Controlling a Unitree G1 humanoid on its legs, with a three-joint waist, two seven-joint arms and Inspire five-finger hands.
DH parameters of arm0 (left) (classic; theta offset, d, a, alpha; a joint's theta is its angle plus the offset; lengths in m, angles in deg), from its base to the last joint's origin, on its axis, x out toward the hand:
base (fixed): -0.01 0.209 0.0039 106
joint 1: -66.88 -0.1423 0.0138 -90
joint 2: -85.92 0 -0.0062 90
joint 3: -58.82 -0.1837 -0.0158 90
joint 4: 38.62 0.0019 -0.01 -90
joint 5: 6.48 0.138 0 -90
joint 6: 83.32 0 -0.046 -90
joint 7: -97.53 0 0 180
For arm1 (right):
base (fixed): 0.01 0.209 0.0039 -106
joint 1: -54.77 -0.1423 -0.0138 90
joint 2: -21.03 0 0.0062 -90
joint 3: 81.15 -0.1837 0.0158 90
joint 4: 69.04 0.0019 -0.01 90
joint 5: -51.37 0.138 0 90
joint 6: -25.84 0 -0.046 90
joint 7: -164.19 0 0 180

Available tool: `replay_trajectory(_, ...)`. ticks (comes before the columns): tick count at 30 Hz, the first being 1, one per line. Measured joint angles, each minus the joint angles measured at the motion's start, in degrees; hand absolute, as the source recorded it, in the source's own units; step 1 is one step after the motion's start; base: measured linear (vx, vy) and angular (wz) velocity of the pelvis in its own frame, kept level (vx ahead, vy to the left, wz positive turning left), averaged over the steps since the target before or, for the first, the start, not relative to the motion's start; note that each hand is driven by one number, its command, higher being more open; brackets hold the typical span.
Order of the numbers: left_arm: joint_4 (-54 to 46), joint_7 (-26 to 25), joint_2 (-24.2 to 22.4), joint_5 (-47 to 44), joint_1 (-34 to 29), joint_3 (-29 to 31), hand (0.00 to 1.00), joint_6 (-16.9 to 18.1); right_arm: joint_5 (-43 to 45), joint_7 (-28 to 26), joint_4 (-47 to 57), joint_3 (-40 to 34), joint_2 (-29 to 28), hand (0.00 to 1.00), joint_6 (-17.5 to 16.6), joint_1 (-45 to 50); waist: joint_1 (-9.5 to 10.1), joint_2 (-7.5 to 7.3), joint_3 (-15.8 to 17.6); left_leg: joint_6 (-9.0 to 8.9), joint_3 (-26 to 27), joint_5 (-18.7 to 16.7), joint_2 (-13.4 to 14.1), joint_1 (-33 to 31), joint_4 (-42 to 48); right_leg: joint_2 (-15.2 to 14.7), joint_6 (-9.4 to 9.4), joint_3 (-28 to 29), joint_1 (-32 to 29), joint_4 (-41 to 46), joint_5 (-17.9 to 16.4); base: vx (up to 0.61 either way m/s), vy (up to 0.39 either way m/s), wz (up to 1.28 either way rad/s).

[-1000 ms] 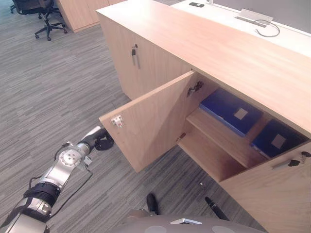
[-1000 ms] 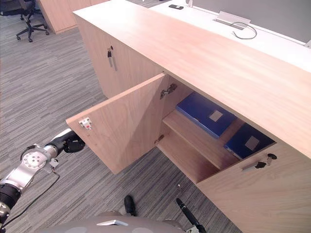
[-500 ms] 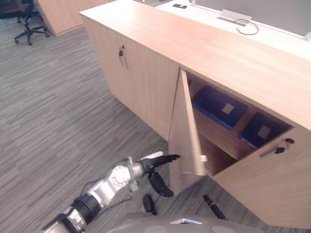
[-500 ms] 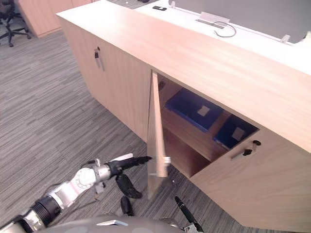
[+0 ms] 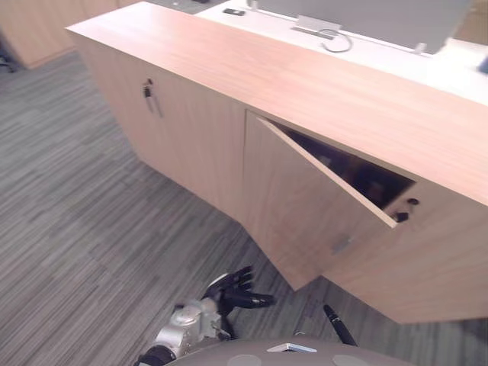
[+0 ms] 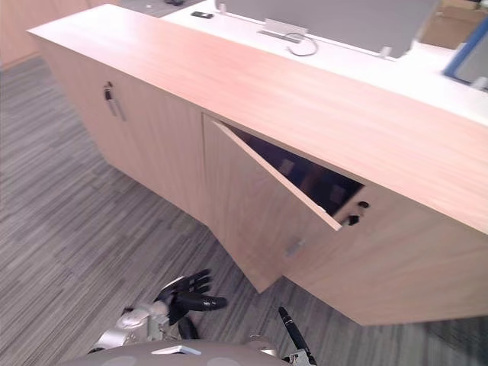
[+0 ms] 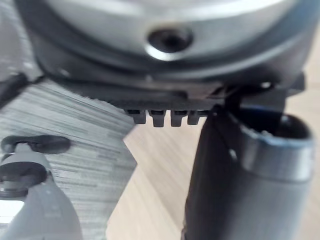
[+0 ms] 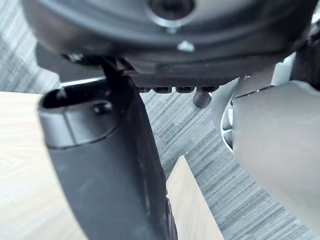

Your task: Walk over to the cabinet, pick up the folder, carry it to the office cabinet, place the folder inside the office cabinet, then close the office cabinet door

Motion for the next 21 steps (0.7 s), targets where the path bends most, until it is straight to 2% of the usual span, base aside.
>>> replay_trajectory(2, 7.68, -2.26, -0.71, -0.32, 0.48, 8.9, 1.0, -0.18, 0.02, 0.55, -0.08, -0.04, -1.02, 1.0, 0.0, 0.21, -0.18, -1.27, 0.36, -0.2, 0.92, 0.03, 0.13, -0.08, 0.0, 0.29, 0.23, -1.89, 0.48, -1.7, 0.12, 0.0, -0.07, -0.3)
replay_trajectory(3, 11.55, -4.13, -1.29, -0.51, 1.24, 16.71, 1.0, -0.03, 0.04, 0.94, -0.08, -0.12, -1.46, 1.0, -0.1, 0.2, -0.05, -1.65, 0.42, -0.35, 1.27, 0.08, 0.13, -0.2, 0.01, 0.55, 0.63, -1.72, 0.78, -3.13, 0.37, 0.01, -0.07, -0.17)
replay_trajectory(4, 13.3, -5.96, -2.22, -0.29, 1.06, 24.51, 1.0, 0.62, 0.04, 1.17, -0.08, -0.39, -1.52, 1.0, -0.17, 0.39, 0.19, -1.66, 0.41, -0.56, 2.05, -0.06, 0.13, -0.01, 0.02, 0.76, 1.18, -1.51, 1.25, -4.52, 0.72, 0.0, -0.054, -0.24)
replay_trajectory(7, 14.85, -10.59, -3.88, 3.03, -1.03, 38.62, 1.0, 2.46, 0.08, 1.64, -0.08, -1.85, -1.71, 1.0, -0.47, 0.32, 0.95, -1.53, 0.08, -1.03, 4.86, -1.24, 0.68, 0.13, 1.42, 0.8, 1.09, 0.29, 1.05, -5.56, 0.39, 0.02, 0.0, -0.4)
replay_trajectory(9, 14.59, -12.42, -4.06, 4.84, -2.07, 42.35, 1.0, 3.0, 0.17, 1.86, -0.12, -2.85, -2.2, 1.0, -1.19, 0.19, 1.66, -1.54, 0.12, -1.6, 5.67, -8.03, 5.4, -5.14, 15.57, 0.98, 0.66, 0.77, 0.56, -5.73, -0.2, 0.04, -0.052, -0.38)
replay_trajectory(10, 14.03, -13.41, -4.99, 4.99, -3.3, 44.24, 1.0, 3.04, 0.58, 1.84, -0.09, -2.09, -1.48, 1.0, -1.39, 0.35, 2.51, 0.18, 0.72, -1.06, 6.08, -12.91, 10.68, -8.3, 26.62, 2.54, 1.22, 1.87, 1.03, -5.72, 0.02, 0.02, -0.06, -0.49)
replay_trajectory(11, 13.73, -13.97, -5.88, 5.52, -4.4, 45.2, 1.0, 3.24, 0.59, 1.9, -0.06, -0.65, -0.56, 1.0, -1.54, 0.43, 3.38, 1.61, 0.96, -1.02, 5.82, -15.92, 14.16, -9.87, 33.11, 3.95, 2.58, 2.78, 1.55, -5.71, 0.12, 0.02, 0.005, -0.6)
replay_trajectory(12, 13.72, -14.72, -6.66, 6.74, -5.52, 46.42, 1.0, 3.35, 0.56, 2.01, -0.04, 2.1, 0.29, 1.0, -1.89, 0.37, 3.64, 2.65, 1.02, -0.92, 4.15, -17.43, 17.1, -11.18, 39.19, 5.33, 3.96, 3.86, 2.6, -6.04, 0.29, 0.03, 0.024, -0.42)
replay_trajectory(13, 13.72, -14.9, -7.1, 6.59, -5.83, 47.0, 1.0, 3.67, 0.53, 2.01, 0.29, 3.07, 0.35, 1.0, -1.97, 0.35, 3.92, 2.81, 1.01, -0.96, 2.54, -17.45, 17.54, -11.63, 40.73, 5.68, 3.96, 4.45, 3.14, -6.38, 0.3, 0.04, 0.047, -0.42)
replay_trajectory(15, 12.24, -14.85, -8.61, 4.3, -5.74, 46.69, 1.0, 5.32, 0.45, 1.78, 2.09, 5.78, 0.19, 1.0, -2.8, -0.06, 6.25, 2.7, 0.75, -1.22, -5.06, -17.3, 16.48, -12.22, 42.36, 5.96, 4.46, 8.18, 3.03, -6.96, 0.68, 0.01, 0.05, -0.62)
replay_trajectory(16, 11.86, -14.85, -8.81, 4.2, -5.62, 46.51, 1.0, 5.37, 0.44, 1.73, 2.51, 7.02, 0.19, 1.0, -2.97, -0.4, 6.67, 2.66, 0.73, -1.41, -7.7, -17.18, 15.67, -12.27, 42.41, 5.94, 4.71, 9.27, 2.98, -7.12, 0.88, -0.02, 0.054, -0.77)
replay_trajectory(17, 11.61, -15.26, -9.33, 2.91, -5.45, 45.96, 1.0, 5.78, 0.16, 1.53, 3.2, 9.41, 0.19, 1.0, -3.58, -1.06, 6.93, 2.51, 0.42, -1.98, -14.26, -16.88, 13.12, -12.57, 42.19, 5.75, 5.03, 11.12, 2.86, -7.53, 1.31, -0.02, 0.047, -0.71)
replay_trajectory(18, 11.18, -15.63, -9.89, 1.47, -5.47, 45.41, 1.0, 6.59, -0.02, 1.1, 3.4, 11.46, 0.32, 1.0, -4.08, -1.6, 6.98, 2.94, -0.09, -3.46, -21.07, -16.9, 10.32, -12.46, 40.56, 5.4, 5.27, 12.51, 2.11, -7.75, 1.75, -0.03, 0.081, -0.65)
replay_trajectory(19, 10.82, -15.97, -10.2, 0.96, -5.46, 44.99, 1.0, 7.03, -0.03, 0.97, 3.27, 11.48, 0.34, 1.0, -4.2, -1.99, 6.98, 2.54, -1.03, -4.42, -23.94, -17.07, 9.13, -12.08, 38.76, 5.26, 5.4, 13.08, 1.51, -8.0, 2.07, 0.0, 0.092, -0.55)
replay_trajectory(20, 10.53, -16.52, -10.39, -0.09, -5.45, 43.21, 1.0, 7.99, -0.07, 0.85, 3.18, 11.4, 0.28, 1.0, -4.23, -2.1, 6.87, 2.53, -1.89, -6.47, -25.45, -17.82, 8.41, -10.38, 34.67, 5.28, 5.68, 14.12, 1.07, -9.25, 3.03, 0.02, 0.092, -0.41)
replay_trajectory(21, 10.23, -16.6, -10.17, -0.29, -5.21, 41.46, 1.0, 8.02, -0.09, 0.93, 3.25, 11.45, -0.09, 1.0, -4.36, -2.24, 6.76, 2.01, -2.2, -6.86, -24.41, -17.22, 7.88, -9.53, 32.41, 4.58, 5.72, 14.55, 1.0, -10.5, 4.14, 0.03, 0.072, -0.38)
